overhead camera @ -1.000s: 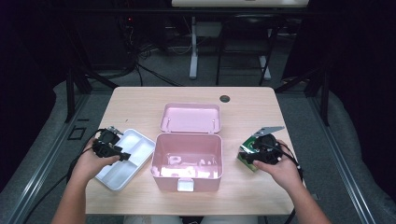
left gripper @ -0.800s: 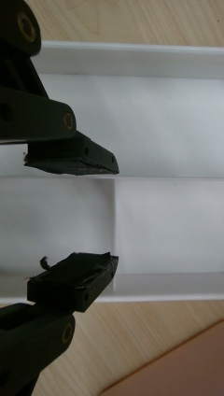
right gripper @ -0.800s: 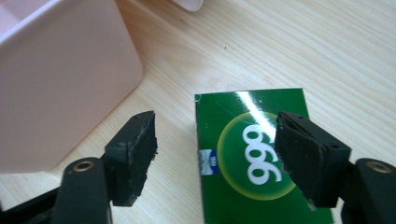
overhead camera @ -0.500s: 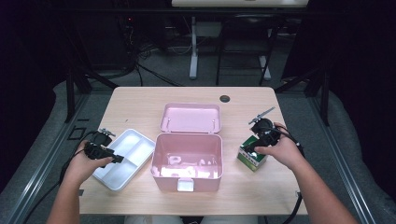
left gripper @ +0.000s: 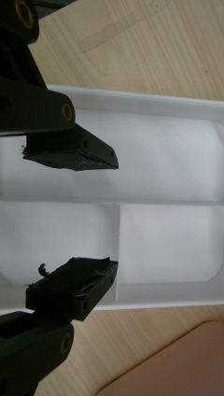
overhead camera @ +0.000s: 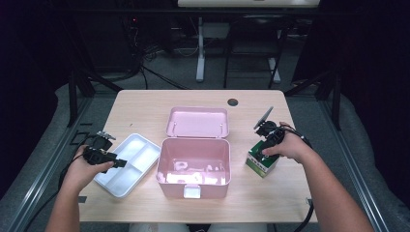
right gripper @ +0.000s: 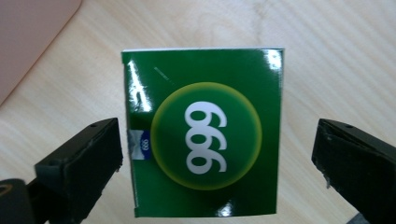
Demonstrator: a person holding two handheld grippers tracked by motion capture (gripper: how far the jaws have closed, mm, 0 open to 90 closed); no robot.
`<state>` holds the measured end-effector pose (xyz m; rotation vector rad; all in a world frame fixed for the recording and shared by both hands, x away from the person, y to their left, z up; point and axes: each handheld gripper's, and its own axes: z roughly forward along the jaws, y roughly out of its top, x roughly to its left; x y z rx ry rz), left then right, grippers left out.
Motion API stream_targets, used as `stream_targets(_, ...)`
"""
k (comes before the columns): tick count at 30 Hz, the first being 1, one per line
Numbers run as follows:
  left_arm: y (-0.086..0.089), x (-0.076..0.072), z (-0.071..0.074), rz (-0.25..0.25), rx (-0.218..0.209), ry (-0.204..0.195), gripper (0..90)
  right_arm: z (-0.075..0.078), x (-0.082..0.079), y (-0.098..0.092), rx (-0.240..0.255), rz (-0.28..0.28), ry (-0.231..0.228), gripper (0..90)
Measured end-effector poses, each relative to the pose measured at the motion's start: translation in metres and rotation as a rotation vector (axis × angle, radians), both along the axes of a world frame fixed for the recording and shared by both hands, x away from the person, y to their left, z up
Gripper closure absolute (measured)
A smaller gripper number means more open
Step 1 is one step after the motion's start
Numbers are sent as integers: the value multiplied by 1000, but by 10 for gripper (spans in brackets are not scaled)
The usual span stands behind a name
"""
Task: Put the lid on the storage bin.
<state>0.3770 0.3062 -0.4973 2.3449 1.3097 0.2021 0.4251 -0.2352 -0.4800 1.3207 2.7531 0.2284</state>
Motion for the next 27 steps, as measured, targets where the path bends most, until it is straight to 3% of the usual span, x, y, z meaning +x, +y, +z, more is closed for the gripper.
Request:
stream_targets(12, 1, 0, -1, -1, -5, 6, 431, -10, 2, 3, -26, 9, 51, 9)
stream_targets(22, 1, 0, -2, -6, -4, 9, 426, -16, 4, 4, -20, 10, 82, 120)
stream_targets(27, 0, 0, -3, -12, -2, 11, 426, -17, 5, 2, -11, 12, 91, 119)
